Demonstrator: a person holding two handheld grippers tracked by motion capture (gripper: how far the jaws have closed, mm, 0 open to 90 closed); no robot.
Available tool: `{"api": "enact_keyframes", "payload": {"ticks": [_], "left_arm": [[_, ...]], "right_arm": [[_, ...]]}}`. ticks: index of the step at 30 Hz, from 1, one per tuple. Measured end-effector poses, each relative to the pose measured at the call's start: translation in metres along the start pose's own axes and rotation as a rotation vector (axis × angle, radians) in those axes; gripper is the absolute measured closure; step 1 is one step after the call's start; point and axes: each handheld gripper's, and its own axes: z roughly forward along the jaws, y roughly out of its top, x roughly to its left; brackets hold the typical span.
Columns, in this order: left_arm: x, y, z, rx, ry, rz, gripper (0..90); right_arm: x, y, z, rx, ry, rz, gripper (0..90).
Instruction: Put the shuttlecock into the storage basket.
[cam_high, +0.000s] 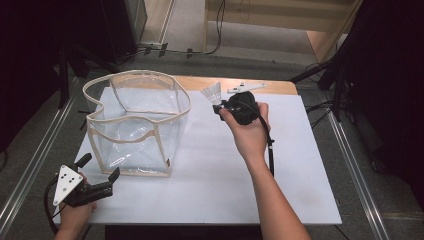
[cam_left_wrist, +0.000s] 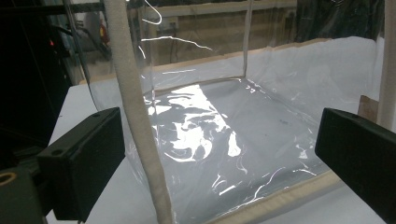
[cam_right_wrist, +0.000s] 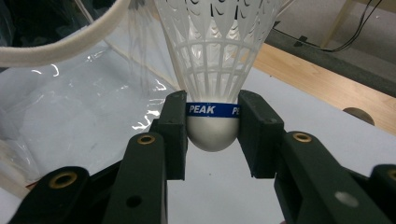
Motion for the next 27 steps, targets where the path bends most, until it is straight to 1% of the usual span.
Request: {"api": "enact_keyframes", "payload": {"ticks": [7, 18, 27], "left_arm": [[0.0, 0.0, 0.0, 0.0, 0.001, -0.002, 2.3], [0.0, 0.0, 0.0, 0.0, 0.0, -0.001, 2.3], [0.0, 0.0, 0.0, 0.0, 0.0, 0.001, 2.3]], "right_arm": [[0.003, 0.007, -0.002, -0.013, 0.002, -0.006, 62.3], [0.006, 0.015, -0.007, -0.052, 0.008, -0.012, 62.3], [0.011, 0.022, -0.007, -0.078, 0.025, -0.017, 62.3]]}}
